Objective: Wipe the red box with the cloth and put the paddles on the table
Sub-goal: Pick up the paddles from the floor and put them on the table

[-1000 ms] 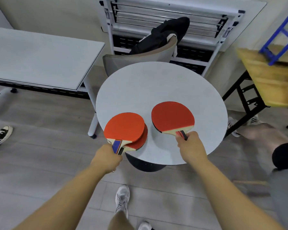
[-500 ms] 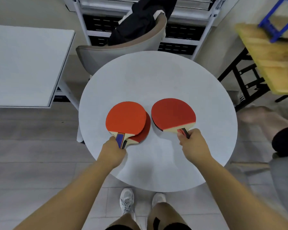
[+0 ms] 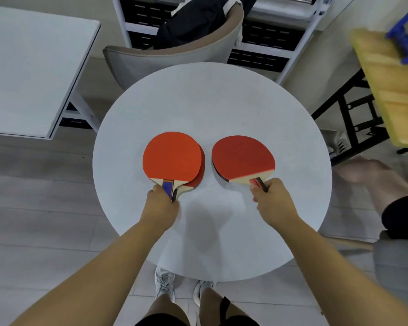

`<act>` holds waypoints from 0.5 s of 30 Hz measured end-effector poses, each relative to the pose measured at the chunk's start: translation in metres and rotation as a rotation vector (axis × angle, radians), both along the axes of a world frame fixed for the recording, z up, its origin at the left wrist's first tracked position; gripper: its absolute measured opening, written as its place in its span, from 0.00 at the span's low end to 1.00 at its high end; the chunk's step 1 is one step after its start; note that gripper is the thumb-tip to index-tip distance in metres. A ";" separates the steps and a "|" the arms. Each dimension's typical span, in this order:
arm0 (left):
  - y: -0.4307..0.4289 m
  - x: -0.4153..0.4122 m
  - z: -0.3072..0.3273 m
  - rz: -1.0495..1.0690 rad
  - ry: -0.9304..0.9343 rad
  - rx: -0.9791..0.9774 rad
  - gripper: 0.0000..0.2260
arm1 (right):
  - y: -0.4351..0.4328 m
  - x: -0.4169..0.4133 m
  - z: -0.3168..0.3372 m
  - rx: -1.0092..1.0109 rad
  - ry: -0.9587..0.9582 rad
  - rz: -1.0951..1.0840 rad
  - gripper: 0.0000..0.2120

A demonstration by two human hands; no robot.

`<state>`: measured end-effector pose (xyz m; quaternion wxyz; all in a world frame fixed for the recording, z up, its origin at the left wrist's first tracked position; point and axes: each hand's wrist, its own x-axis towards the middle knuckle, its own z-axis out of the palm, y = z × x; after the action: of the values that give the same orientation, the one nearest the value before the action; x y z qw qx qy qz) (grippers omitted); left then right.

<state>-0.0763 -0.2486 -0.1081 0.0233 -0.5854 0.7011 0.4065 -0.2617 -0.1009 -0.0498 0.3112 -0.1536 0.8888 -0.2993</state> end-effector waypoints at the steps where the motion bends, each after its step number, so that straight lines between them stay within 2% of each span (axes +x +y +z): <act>1: 0.001 -0.001 0.001 -0.016 -0.025 -0.017 0.14 | 0.001 -0.001 0.000 -0.002 -0.003 0.007 0.13; 7: 0.013 -0.001 0.004 -0.098 -0.296 -0.157 0.19 | 0.006 0.000 -0.002 0.001 -0.030 0.025 0.14; 15: 0.019 0.002 0.001 -0.133 -0.301 -0.176 0.19 | 0.013 0.009 0.002 -0.020 -0.059 0.012 0.12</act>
<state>-0.0748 -0.2294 -0.1075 0.1036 -0.5920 0.7595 0.2491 -0.2523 -0.0879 -0.0479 0.3376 -0.1533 0.8753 -0.3106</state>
